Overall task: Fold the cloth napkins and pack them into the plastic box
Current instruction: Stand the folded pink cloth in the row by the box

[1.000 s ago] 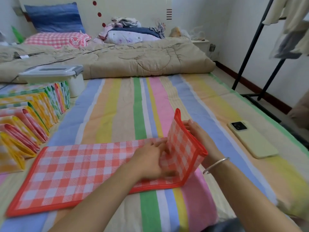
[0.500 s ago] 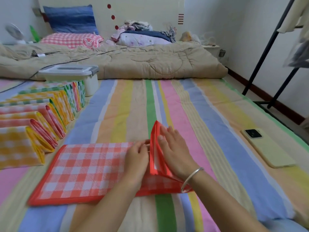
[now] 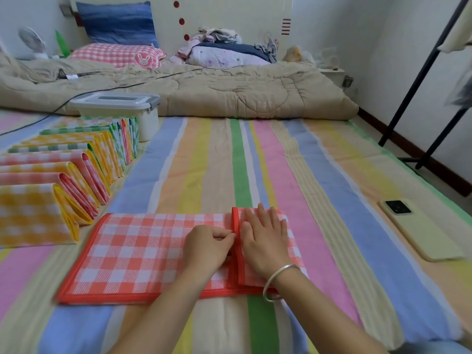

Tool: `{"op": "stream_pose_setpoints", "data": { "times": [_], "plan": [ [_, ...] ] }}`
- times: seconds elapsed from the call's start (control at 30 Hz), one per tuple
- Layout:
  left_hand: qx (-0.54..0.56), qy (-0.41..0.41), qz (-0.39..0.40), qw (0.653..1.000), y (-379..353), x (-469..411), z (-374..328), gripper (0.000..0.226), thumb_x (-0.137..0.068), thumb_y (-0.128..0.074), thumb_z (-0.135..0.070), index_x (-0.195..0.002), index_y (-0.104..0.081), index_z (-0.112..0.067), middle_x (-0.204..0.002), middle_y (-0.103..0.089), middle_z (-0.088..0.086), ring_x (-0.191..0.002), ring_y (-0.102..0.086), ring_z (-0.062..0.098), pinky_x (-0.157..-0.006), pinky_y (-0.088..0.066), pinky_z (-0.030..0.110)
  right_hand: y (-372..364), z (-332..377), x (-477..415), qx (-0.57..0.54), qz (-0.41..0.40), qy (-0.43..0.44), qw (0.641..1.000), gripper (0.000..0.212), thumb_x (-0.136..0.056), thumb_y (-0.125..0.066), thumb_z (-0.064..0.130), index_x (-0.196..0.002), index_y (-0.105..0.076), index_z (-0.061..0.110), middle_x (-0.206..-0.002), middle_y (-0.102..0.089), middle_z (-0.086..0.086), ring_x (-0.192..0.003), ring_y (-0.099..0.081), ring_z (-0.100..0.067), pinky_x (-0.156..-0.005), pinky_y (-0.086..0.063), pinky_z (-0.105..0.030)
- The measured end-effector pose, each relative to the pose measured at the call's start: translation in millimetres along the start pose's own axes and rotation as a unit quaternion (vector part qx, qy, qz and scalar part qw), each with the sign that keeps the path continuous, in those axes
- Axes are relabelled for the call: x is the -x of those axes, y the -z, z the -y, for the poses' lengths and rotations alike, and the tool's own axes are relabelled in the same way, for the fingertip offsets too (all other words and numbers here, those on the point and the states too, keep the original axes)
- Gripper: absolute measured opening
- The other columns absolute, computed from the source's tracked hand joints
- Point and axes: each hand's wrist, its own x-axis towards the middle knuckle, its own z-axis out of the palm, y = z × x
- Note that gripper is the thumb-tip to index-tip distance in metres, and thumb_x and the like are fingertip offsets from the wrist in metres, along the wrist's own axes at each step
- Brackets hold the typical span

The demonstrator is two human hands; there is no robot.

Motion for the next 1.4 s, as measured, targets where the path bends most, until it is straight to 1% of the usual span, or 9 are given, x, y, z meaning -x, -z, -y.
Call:
{"op": "stream_pose_setpoints", "data": {
  "times": [0.37,0.57,0.7,0.8,0.9,1.03,1.13,1.23,1.4],
  "plan": [
    [0.101,0.085,0.064,0.989,-5,7,-14,0.037,-0.087,-0.074,-0.002,-0.12,-0.058,-0.007,-0.092,-0.068,0.01,-0.077,-0.068,0.019,-0.057,-0.057,0.026,26,-24,6,-0.136,-0.067,0.05,0.987,0.044,-0.104,-0.037,0.018,-0.147,-0.037,0.021,-0.16,-0.02,-0.002,-0.149,-0.007,-0.016,-0.117,-0.004,-0.026],
    [0.133,0.105,0.052,0.984,-16,8,-13,0.039,-0.09,-0.067,0.002,-0.126,-0.056,-0.008,-0.094,-0.065,0.006,-0.077,-0.064,0.014,-0.059,-0.051,0.023,42,-57,12,-0.108,-0.009,0.051,0.993,0.047,-0.105,-0.032,0.031,-0.152,-0.024,0.028,-0.162,-0.011,0.007,-0.148,-0.005,-0.006,-0.114,-0.001,-0.019],
    [0.026,0.052,0.016,0.998,-18,7,-6,0.028,-0.088,-0.071,-0.009,-0.114,-0.062,-0.017,-0.088,-0.071,0.0,-0.085,-0.069,0.019,-0.081,-0.059,0.042,30,-62,13,-0.023,-0.001,0.08,0.997,0.052,-0.106,-0.028,0.033,-0.155,-0.014,0.021,-0.163,0.001,0.002,-0.149,0.004,-0.009,-0.115,0.006,-0.018],
    [-0.173,-0.036,-0.021,0.984,-14,12,-12,0.014,-0.088,-0.069,-0.023,-0.101,-0.063,-0.027,-0.088,-0.07,-0.016,-0.092,-0.066,0.012,-0.079,-0.055,0.033,19,-59,14,0.07,0.017,0.063,0.995,0.066,-0.097,-0.007,0.051,-0.156,0.0,0.02,-0.162,0.014,-0.001,-0.149,0.013,-0.012,-0.119,0.008,-0.028],
    [-0.272,-0.091,-0.03,0.958,-13,15,-15,0.021,-0.091,-0.064,-0.024,-0.112,-0.062,-0.024,-0.097,-0.07,-0.011,-0.099,-0.063,0.015,-0.082,-0.051,0.033,11,-58,13,0.129,0.017,0.053,0.99,0.096,-0.068,0.019,0.057,-0.155,0.006,0.02,-0.162,0.018,0.0,-0.148,0.018,-0.013,-0.118,0.012,-0.032],
    [-0.304,-0.133,-0.02,0.943,-15,17,-17,0.047,-0.09,-0.067,-0.02,-0.131,-0.045,-0.019,-0.114,-0.063,0.0,-0.103,-0.062,0.022,-0.085,-0.052,0.036,4,-59,11,0.167,0.016,0.048,0.985,0.099,-0.065,0.022,0.054,-0.155,0.006,0.019,-0.162,0.018,-0.002,-0.148,0.019,-0.015,-0.118,0.014,-0.034],
    [-0.396,-0.175,-0.032,0.901,-17,19,-21,0.064,-0.093,-0.064,-0.022,-0.146,-0.026,-0.02,-0.149,-0.034,0.006,-0.125,-0.051,0.024,-0.095,-0.045,0.031,2,-60,9,0.17,0.023,0.046,0.984,0.099,-0.064,0.022,0.055,-0.156,0.007,0.019,-0.162,0.018,-0.003,-0.147,0.02,-0.015,-0.118,0.014,-0.035],
    [-0.508,-0.284,0.012,0.813,-19,14,-23,0.067,-0.1,-0.046,-0.024,-0.157,-0.011,-0.018,-0.166,0.007,0.008,-0.153,-0.005,0.027,-0.123,-0.013,0.038,2,-60,10,0.179,0.03,0.045,0.982,0.1,-0.064,0.022,0.055,-0.155,0.007,0.019,-0.161,0.02,-0.003,-0.147,0.021,-0.015,-0.118,0.014,-0.036],
    [-0.611,-0.326,0.215,0.688,2,-15,-6,0.107,-0.073,0.004,-0.09,-0.159,0.009,-0.026,-0.164,0.021,-0.002,-0.149,0.025,0.012,-0.117,0.024,0.05,1,-59,10,0.205,0.03,0.045,0.977,0.1,-0.062,0.023,0.053,-0.155,0.008,0.019,-0.161,0.019,-0.003,-0.147,0.021,-0.016,-0.117,0.014,-0.035]
  ]
}}
